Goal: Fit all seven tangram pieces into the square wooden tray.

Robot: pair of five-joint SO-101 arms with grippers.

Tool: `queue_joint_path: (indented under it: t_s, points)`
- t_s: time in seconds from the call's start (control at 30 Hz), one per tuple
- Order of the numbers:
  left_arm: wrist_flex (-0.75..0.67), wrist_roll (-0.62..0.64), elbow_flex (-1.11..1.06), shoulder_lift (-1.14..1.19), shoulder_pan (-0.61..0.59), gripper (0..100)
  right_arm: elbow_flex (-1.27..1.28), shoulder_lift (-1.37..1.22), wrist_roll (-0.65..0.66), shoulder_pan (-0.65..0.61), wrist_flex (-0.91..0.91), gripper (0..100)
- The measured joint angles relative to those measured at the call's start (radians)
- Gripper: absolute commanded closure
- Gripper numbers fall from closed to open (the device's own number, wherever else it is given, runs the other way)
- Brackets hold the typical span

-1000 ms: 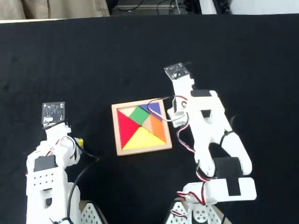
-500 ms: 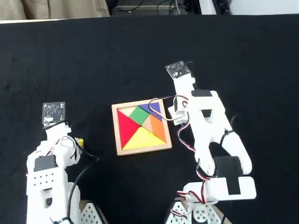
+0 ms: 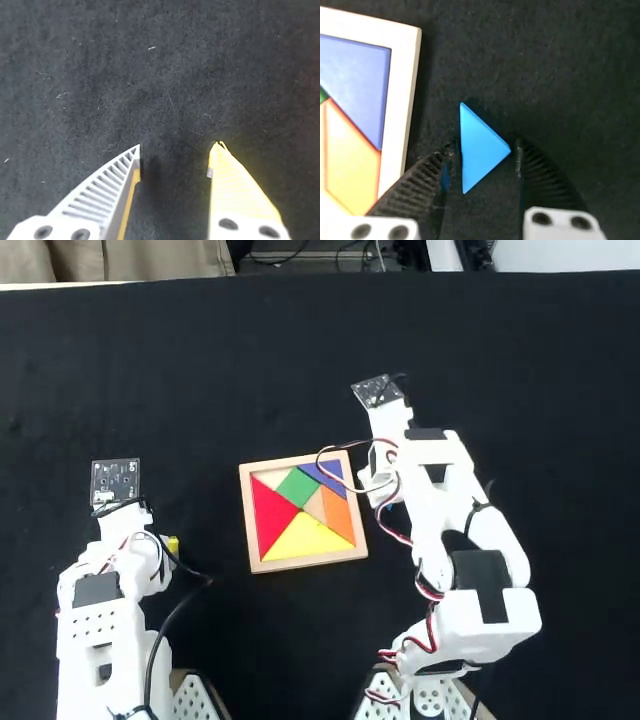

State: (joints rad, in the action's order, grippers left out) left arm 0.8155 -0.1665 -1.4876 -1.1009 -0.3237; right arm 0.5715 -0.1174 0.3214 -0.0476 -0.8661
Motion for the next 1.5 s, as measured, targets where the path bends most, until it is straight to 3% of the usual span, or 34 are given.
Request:
queue_joint_path:
  t_s: [0.6,0.8,1.2,1.33,1.5]
  points:
    - [0.000,0.000,0.000,0.000,0.000,78,0.000,-0.002,0.087,0.000,0.008,81.5]
    - [0.000,0.000,0.000,0.000,0.000,78,0.000,-0.002,0.095,-0.002,0.014,90.5]
    - [0.000,0.000,0.000,0.000,0.000,78,-0.002,0.029,0.092,-0.006,-0.020,91.0]
    - [0.000,0.000,0.000,0.000,0.000,78,-0.002,0.175,0.008,-0.091,-0.114,91.0]
    - [0.000,0.000,0.000,0.000,0.000,78,0.064,0.393,-0.124,-0.304,-0.161,91.0]
